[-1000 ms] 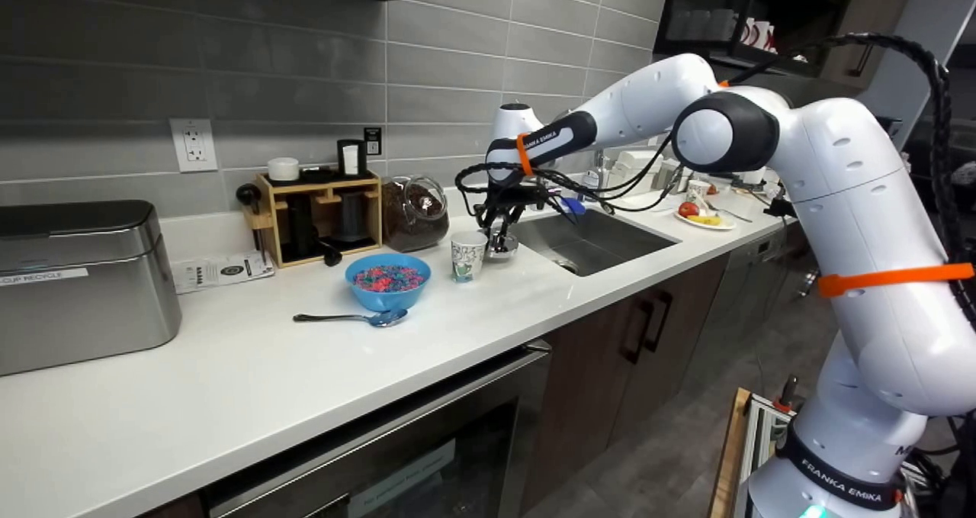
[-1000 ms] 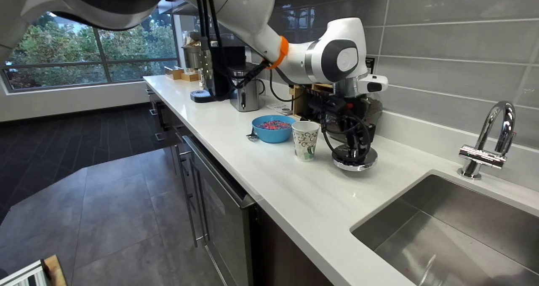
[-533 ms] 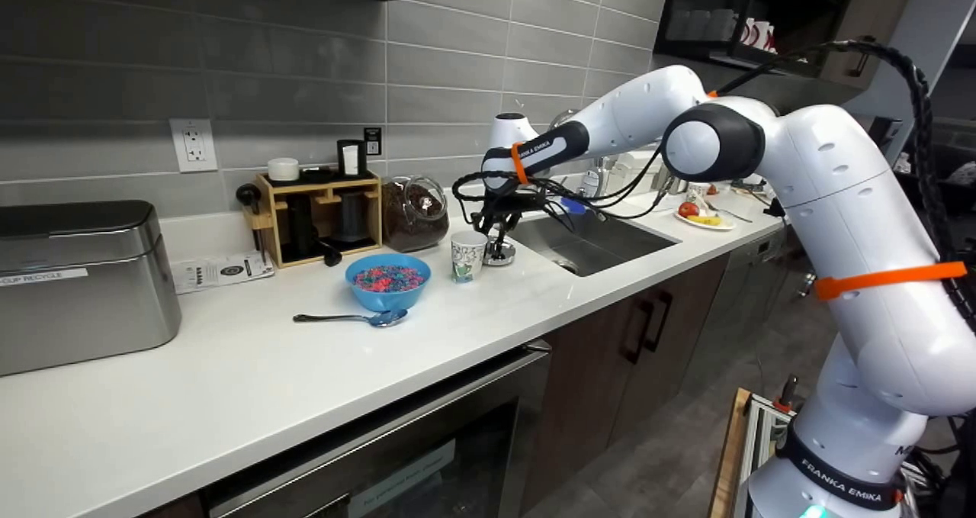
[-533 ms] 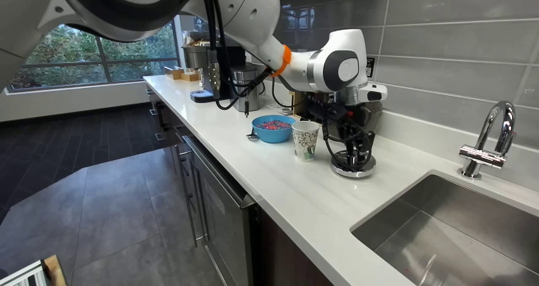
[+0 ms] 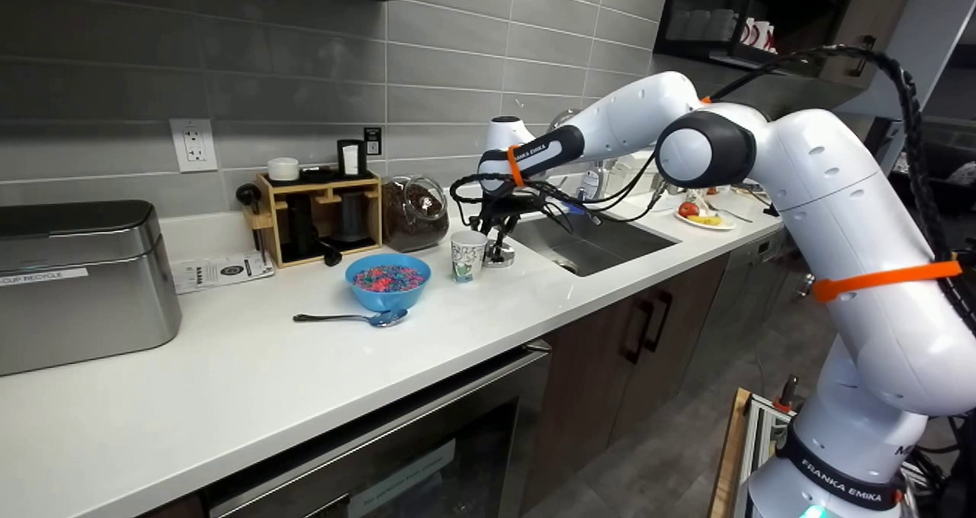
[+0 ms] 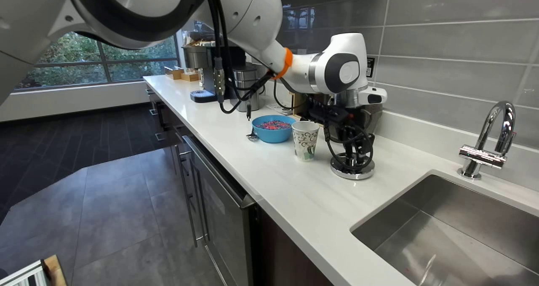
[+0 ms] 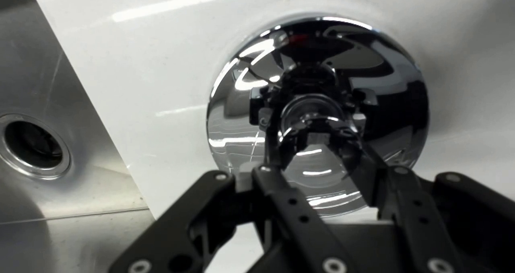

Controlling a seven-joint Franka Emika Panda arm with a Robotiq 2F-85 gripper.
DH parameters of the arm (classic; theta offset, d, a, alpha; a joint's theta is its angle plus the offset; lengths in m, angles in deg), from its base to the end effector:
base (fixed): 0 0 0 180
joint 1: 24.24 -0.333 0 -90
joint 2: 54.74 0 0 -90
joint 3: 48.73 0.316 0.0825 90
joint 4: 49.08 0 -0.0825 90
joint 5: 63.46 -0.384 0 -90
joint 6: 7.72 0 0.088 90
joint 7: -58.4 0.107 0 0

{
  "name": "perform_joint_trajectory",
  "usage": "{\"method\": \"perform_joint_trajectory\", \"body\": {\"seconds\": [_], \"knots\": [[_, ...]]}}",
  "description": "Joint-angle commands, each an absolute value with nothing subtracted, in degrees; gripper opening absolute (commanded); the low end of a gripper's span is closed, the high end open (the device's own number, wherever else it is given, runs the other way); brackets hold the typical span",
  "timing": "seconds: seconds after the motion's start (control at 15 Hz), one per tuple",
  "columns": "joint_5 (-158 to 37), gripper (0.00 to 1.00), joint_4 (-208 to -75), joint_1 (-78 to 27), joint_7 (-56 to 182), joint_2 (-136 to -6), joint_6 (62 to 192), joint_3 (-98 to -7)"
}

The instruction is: Remove the lid from the glass jug

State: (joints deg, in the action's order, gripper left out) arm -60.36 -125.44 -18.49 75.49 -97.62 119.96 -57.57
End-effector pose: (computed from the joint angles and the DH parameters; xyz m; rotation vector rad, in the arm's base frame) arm 0.7357 -0.1645 0.3048 2.9055 -0.7021 0.2367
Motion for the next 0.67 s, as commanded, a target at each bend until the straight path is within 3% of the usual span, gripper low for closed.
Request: {"method": "perform_joint_trajectory", "body": {"seconds": [0.0, 0.6], "knots": [[-61.9, 0.22, -122.2, -17.6, 73.3, -99.5, 117.2, -56.7], [-62.0, 0.22, -120.7, -17.3, 72.1, -100.6, 116.4, -56.4]]}}
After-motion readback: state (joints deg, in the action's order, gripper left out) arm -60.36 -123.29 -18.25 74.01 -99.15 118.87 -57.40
